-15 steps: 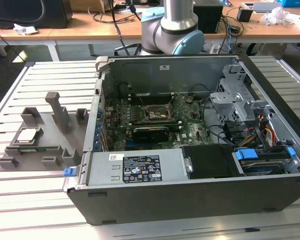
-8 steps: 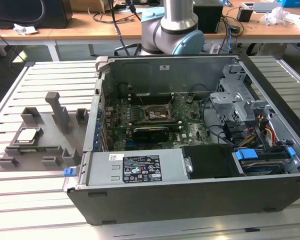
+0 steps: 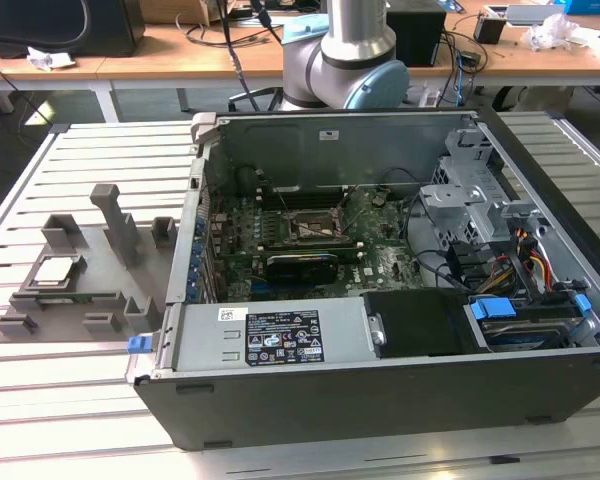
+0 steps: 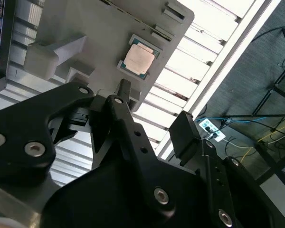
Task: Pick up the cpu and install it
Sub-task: 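Pick up the cpu and move it towards the insertion slot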
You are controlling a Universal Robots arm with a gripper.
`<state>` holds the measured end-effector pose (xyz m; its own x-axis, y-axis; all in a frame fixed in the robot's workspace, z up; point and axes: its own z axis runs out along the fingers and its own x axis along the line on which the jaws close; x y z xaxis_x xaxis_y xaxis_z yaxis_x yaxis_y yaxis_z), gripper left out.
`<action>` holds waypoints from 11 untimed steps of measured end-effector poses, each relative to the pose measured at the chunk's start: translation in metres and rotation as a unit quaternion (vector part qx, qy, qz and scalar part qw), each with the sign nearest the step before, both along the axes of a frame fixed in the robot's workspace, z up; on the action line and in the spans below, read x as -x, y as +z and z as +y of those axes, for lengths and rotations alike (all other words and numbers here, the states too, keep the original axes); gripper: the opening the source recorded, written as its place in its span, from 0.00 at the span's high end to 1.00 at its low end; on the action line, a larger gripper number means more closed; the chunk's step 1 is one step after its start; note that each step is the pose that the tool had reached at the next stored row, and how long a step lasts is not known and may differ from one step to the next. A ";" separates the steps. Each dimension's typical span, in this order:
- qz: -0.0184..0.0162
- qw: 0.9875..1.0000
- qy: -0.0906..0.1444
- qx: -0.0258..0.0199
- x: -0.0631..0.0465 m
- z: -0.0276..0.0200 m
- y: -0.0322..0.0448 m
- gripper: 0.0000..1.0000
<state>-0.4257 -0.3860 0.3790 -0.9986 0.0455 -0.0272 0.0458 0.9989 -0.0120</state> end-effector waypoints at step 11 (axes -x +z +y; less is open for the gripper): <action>0.000 1.000 0.013 0.003 0.000 0.0003 -0.0038 0.40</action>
<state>-0.4257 -0.3857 0.3752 -0.9994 0.0196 -0.0272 0.0201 0.9996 -0.0182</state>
